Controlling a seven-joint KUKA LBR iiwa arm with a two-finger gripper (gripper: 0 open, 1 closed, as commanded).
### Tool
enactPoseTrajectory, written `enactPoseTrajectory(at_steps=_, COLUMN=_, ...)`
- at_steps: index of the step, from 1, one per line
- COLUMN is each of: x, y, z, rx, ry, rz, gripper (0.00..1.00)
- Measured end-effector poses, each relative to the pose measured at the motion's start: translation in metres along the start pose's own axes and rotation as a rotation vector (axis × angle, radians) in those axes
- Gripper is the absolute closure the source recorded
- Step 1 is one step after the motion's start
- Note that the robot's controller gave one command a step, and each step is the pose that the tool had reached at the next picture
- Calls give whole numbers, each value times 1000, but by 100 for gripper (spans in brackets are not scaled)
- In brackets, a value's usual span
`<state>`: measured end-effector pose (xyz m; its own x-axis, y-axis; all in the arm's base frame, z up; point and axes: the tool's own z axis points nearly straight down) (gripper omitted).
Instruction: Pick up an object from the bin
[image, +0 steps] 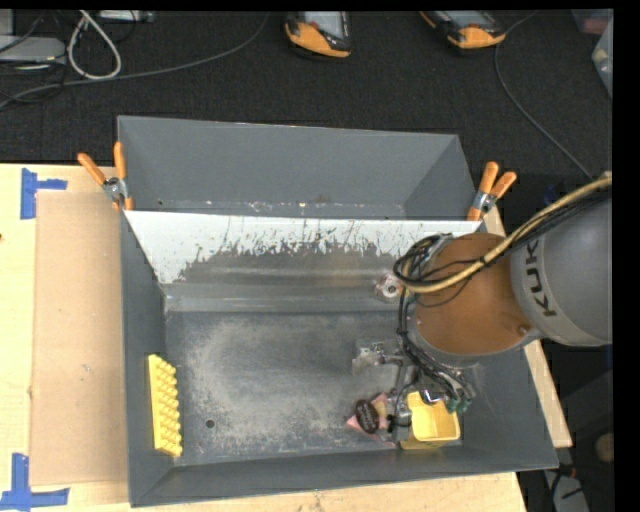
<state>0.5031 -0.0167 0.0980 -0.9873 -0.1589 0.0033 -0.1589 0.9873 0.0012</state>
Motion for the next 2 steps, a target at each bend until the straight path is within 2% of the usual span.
enactPoseTrajectory(at_steps=1, x=0, y=-1, z=35, rx=0, ry=-1, rz=-45, gripper=0)
enactPoseTrajectory(at_steps=2, x=10, y=9, z=-3, rx=-1, ry=1, rz=-132, gripper=0)
